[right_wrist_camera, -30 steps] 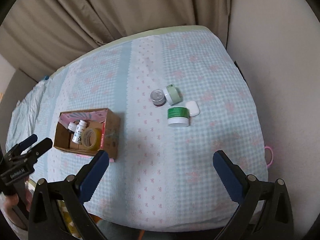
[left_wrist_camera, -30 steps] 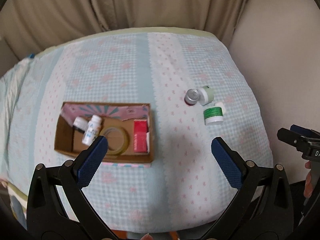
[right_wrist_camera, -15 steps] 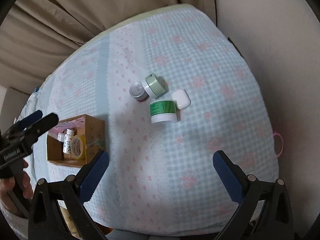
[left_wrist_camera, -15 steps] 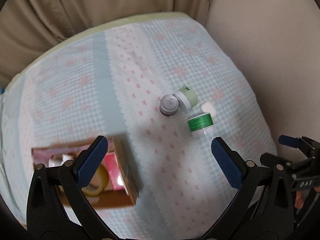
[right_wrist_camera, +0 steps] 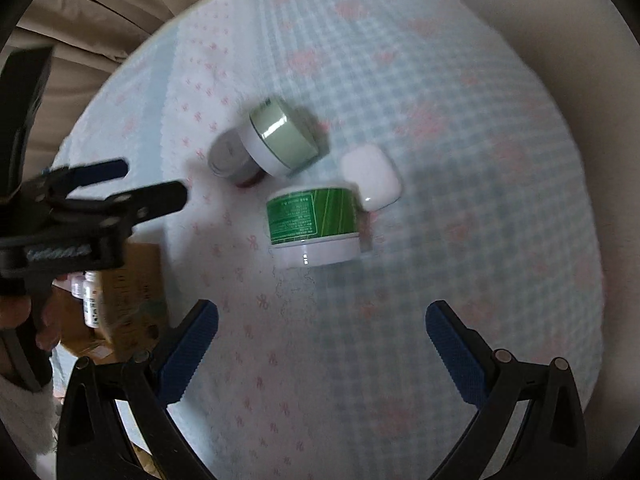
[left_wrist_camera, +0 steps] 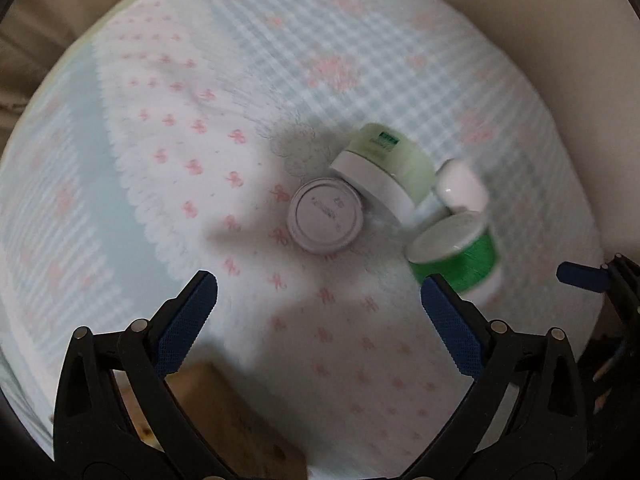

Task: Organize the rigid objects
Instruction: 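Move both open tools back toward the remaining jars on the bed, then grasp the silver-lidded tin with the left tool while the right tool grasps the green-labelled jar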

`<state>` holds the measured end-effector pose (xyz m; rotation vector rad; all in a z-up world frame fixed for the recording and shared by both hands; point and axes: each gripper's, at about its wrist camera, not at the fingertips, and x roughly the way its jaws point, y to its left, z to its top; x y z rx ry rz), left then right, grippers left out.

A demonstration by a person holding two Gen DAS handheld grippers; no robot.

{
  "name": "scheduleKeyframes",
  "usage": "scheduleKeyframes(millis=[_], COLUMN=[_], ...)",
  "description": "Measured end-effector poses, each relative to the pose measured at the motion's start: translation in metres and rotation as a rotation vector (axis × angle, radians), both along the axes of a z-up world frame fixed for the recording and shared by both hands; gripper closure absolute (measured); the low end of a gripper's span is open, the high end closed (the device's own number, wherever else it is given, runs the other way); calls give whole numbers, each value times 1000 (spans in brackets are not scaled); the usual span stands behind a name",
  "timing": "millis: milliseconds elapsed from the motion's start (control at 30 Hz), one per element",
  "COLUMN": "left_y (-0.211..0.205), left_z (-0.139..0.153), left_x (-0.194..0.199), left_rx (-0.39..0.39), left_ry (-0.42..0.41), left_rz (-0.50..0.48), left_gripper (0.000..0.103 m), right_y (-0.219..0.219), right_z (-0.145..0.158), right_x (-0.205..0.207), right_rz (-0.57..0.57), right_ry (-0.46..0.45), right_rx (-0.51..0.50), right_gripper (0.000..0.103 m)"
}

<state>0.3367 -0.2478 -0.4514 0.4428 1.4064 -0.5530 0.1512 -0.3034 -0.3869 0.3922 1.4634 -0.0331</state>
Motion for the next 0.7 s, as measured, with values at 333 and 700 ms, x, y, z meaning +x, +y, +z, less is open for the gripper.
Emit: scheduleKeyframes(millis=[333,700], left_y=[-24,-48], left_z=[-58,-79], left_x=[23,27], left_rx=[55,55], left_ry=[29,27], left_rz=[-122,-176], left_gripper=[23,48], right_y=[16,21], right_z=[-55,-77], right_x=[36,59], right_rz=[-38,-45], right_ry=[60,86], right_rx=[-68,-69], right_gripper=[1,32])
